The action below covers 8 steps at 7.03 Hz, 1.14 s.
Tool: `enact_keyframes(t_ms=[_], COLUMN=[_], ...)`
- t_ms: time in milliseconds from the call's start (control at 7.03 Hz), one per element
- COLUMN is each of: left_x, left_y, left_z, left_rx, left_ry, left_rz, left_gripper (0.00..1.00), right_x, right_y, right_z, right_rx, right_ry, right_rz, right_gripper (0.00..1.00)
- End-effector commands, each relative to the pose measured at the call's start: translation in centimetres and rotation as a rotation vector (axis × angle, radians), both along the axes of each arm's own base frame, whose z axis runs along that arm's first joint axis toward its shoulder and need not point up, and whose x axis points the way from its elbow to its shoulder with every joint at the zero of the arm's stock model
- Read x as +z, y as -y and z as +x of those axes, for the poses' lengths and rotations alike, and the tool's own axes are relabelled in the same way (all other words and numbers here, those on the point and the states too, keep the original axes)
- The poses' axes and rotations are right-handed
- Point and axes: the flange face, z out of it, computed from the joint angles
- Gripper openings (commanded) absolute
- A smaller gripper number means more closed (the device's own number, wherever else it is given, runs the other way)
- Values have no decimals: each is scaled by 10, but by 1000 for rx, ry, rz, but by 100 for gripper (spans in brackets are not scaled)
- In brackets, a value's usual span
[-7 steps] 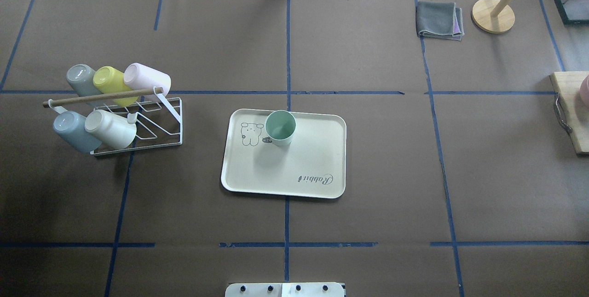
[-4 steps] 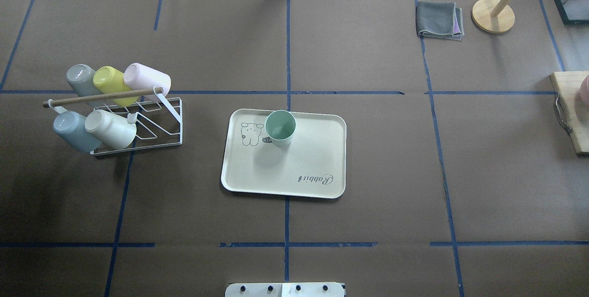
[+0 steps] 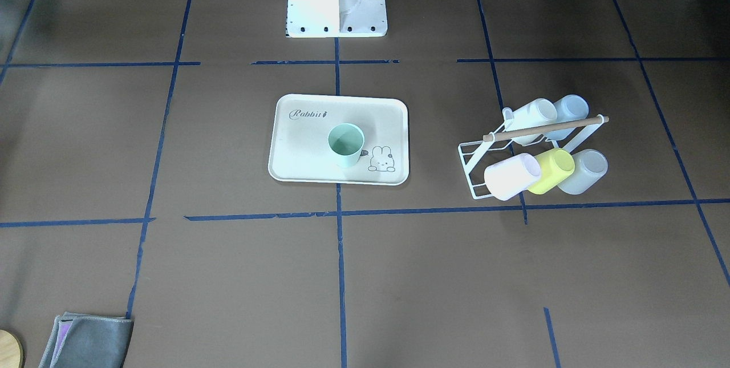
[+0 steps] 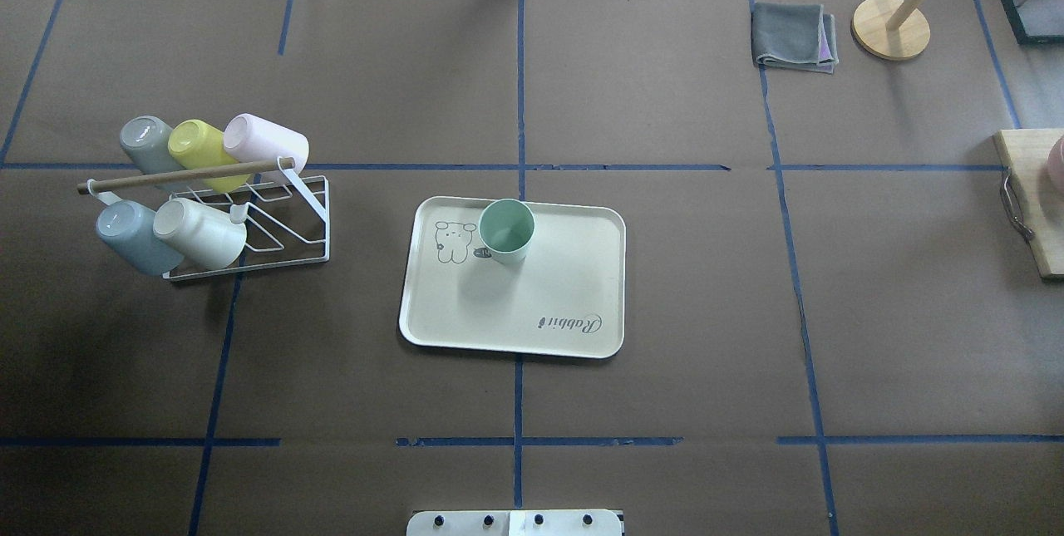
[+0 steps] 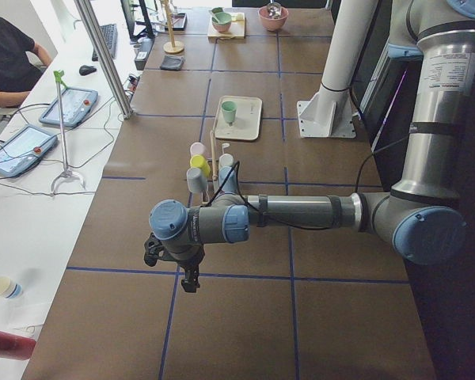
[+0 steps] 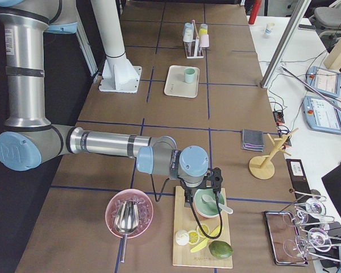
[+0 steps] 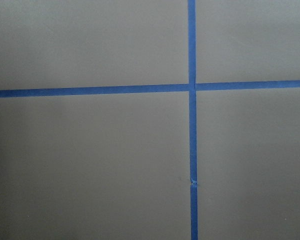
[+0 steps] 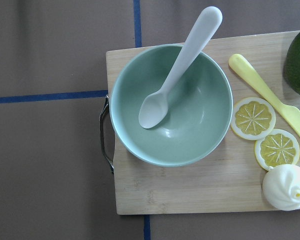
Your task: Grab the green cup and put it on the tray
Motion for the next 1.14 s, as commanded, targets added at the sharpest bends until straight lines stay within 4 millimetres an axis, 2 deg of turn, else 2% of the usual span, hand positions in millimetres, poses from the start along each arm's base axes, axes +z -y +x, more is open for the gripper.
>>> enact_keyframes(t_ms=[0, 996], left_x=[-1, -1], left_y=[0, 0], left_z=[-3, -5], left_rx=[-6, -15], left_ry=[0, 2], left_rz=[2, -2], left_gripper=[100, 100], right_x=[1, -3], right_y=[0, 4], right_z=[0, 2], right_rx=[1, -1], right_ry=[1, -32], right_rz=[-7, 1], right_gripper=[100, 100])
